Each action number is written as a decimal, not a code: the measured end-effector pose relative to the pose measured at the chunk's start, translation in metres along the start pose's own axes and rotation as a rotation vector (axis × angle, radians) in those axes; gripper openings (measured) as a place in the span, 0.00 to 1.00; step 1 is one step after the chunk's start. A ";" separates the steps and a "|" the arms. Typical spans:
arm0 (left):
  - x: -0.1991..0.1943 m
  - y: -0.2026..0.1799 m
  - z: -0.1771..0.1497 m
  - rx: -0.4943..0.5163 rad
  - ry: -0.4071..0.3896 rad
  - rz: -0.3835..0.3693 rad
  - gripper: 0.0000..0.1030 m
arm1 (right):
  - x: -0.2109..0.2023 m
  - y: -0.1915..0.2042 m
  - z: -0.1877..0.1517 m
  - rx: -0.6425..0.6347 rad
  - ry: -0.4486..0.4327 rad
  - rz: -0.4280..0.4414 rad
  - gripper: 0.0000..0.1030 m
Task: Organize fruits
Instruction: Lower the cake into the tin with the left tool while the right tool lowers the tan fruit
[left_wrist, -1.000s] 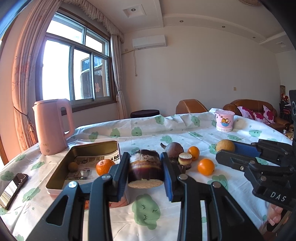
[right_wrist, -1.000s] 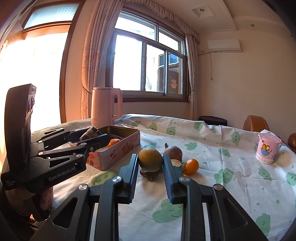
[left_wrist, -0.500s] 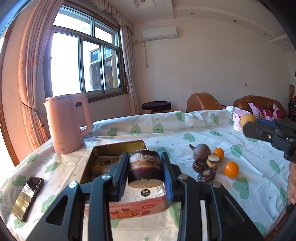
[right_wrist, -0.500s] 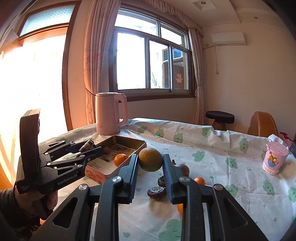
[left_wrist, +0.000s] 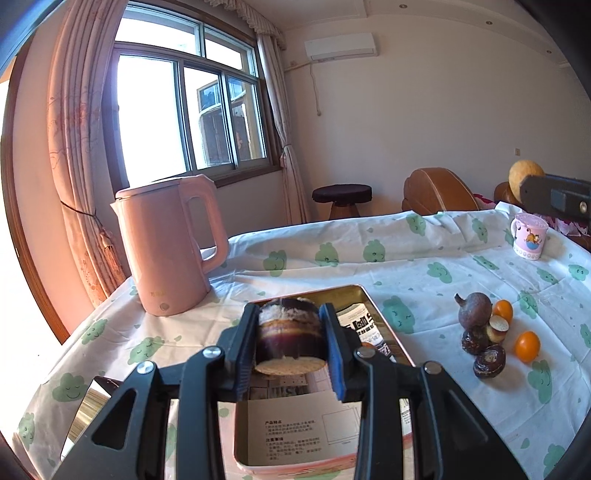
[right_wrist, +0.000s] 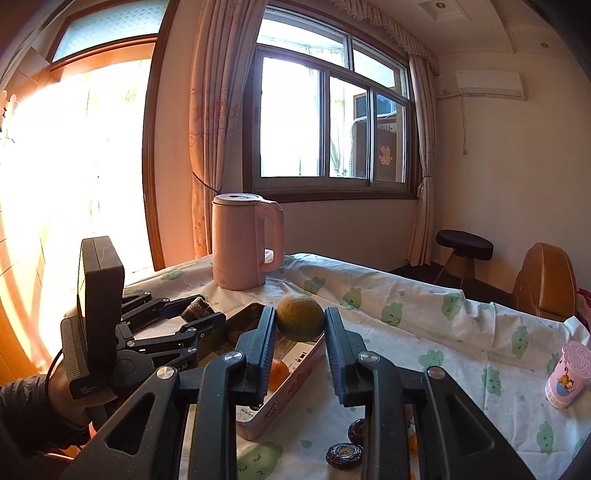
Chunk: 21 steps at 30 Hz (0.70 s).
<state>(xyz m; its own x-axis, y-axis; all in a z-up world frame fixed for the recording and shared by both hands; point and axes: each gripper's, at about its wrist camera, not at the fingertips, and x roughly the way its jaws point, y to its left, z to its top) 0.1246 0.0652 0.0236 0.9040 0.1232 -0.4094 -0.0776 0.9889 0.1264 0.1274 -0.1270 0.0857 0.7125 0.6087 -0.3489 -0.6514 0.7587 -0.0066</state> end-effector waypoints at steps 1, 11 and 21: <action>0.004 0.002 0.000 0.000 0.009 0.002 0.34 | 0.005 0.001 0.002 -0.003 0.005 0.001 0.27; 0.038 0.010 -0.005 -0.005 0.129 0.002 0.34 | 0.066 0.014 0.001 -0.003 0.094 0.013 0.27; 0.053 0.017 -0.013 -0.013 0.177 0.010 0.34 | 0.108 0.022 -0.026 0.022 0.204 0.023 0.27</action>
<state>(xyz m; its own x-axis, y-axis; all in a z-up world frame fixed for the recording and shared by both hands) 0.1659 0.0899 -0.0083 0.8149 0.1448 -0.5613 -0.0931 0.9884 0.1199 0.1830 -0.0510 0.0237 0.6289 0.5678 -0.5310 -0.6593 0.7515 0.0227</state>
